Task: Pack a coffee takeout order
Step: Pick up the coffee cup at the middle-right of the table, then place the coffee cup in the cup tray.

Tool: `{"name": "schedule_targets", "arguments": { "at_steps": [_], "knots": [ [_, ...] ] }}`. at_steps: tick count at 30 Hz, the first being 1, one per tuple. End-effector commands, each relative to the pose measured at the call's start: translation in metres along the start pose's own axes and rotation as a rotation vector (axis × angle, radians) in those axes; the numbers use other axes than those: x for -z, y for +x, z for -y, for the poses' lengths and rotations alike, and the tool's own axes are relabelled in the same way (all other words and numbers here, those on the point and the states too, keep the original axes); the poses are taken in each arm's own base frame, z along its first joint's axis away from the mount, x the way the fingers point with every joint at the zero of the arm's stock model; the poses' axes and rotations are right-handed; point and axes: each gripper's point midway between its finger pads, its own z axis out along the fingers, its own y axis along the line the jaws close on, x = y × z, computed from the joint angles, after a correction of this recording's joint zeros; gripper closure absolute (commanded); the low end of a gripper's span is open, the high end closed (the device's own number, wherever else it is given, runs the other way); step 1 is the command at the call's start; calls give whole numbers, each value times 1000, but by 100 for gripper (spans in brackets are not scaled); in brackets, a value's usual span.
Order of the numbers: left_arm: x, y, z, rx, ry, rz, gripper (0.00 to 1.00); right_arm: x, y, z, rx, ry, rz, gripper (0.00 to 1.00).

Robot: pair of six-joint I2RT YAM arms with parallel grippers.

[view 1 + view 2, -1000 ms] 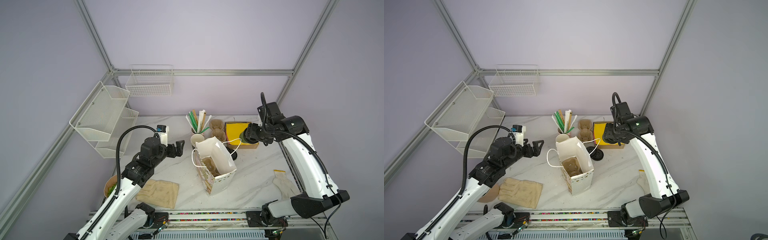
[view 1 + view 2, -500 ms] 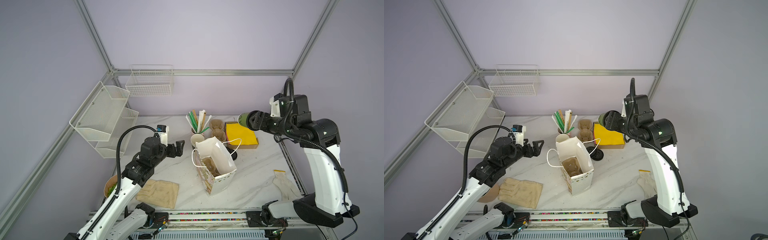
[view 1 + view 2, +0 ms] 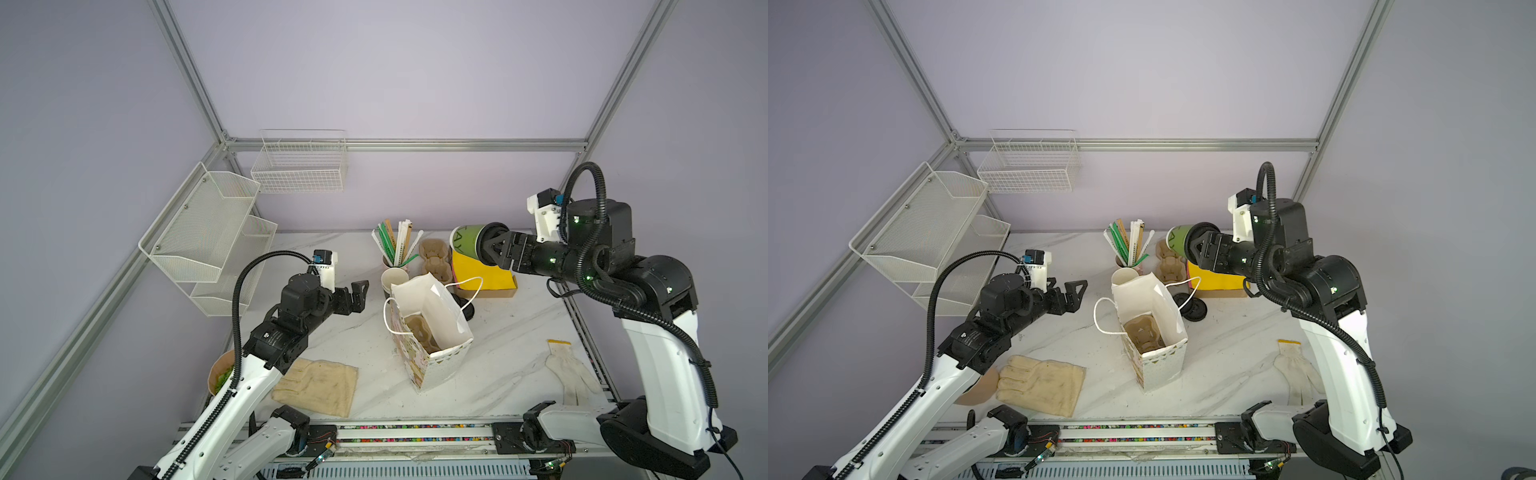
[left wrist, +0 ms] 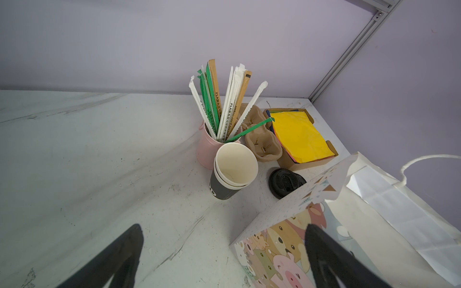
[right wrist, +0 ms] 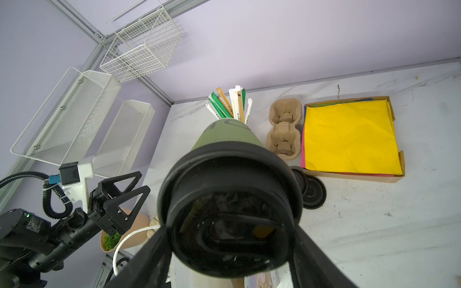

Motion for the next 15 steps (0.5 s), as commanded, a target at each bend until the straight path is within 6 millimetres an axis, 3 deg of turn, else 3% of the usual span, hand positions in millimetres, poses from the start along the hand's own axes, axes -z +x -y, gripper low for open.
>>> {"name": "schedule_targets", "arguments": {
  "at_steps": [1, 15],
  "knots": [
    [-4, 1, -1, 15, 12, 13, 0, -1, 3, -15, 33, -84, 4, 29],
    [-10, 4, -3, 20, 7, -2, 0, -33, 59, -34, 79, -96, -143, 31]
  ]
}}
